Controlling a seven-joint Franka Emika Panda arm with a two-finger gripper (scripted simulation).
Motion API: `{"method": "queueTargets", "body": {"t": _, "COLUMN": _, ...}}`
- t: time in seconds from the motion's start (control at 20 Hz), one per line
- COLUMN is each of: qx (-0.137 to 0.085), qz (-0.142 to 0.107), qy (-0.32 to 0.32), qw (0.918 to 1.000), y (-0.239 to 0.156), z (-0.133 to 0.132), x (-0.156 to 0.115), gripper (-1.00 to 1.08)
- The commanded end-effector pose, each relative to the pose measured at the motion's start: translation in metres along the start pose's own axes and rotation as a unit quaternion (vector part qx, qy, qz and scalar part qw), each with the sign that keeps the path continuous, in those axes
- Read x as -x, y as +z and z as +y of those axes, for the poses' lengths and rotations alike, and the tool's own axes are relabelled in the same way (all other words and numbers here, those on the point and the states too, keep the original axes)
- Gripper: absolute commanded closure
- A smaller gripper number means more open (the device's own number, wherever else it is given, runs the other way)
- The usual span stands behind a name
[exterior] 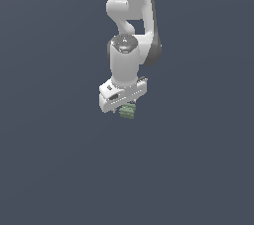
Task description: Pick up the object and move it to a goal position.
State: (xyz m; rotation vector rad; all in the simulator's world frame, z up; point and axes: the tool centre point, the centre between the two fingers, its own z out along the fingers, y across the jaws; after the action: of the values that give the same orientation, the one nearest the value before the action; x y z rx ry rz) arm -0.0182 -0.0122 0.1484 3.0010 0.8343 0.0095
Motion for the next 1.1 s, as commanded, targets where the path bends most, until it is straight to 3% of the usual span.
{"method": "queueTargets", "body": {"t": 0.0, "qx": -0.001, "qz": 0.000, "qy": -0.035, "qw": 0.9994, "y": 0.005, "z": -0.003, "x": 0.003, "gripper": -0.92}}
{"method": "queueTargets", "body": {"t": 0.5, "qx": -0.005, "qz": 0.000, "qy": -0.173, "qw": 0.9850, "y": 0.022, "z": -0.015, "x": 0.013, "gripper": -0.92}}
{"method": "queueTargets", "body": {"t": 1.05, "qx": -0.010, "qz": 0.003, "qy": -0.313, "qw": 0.9498, "y": 0.038, "z": -0.030, "x": 0.024, "gripper": -0.92}}
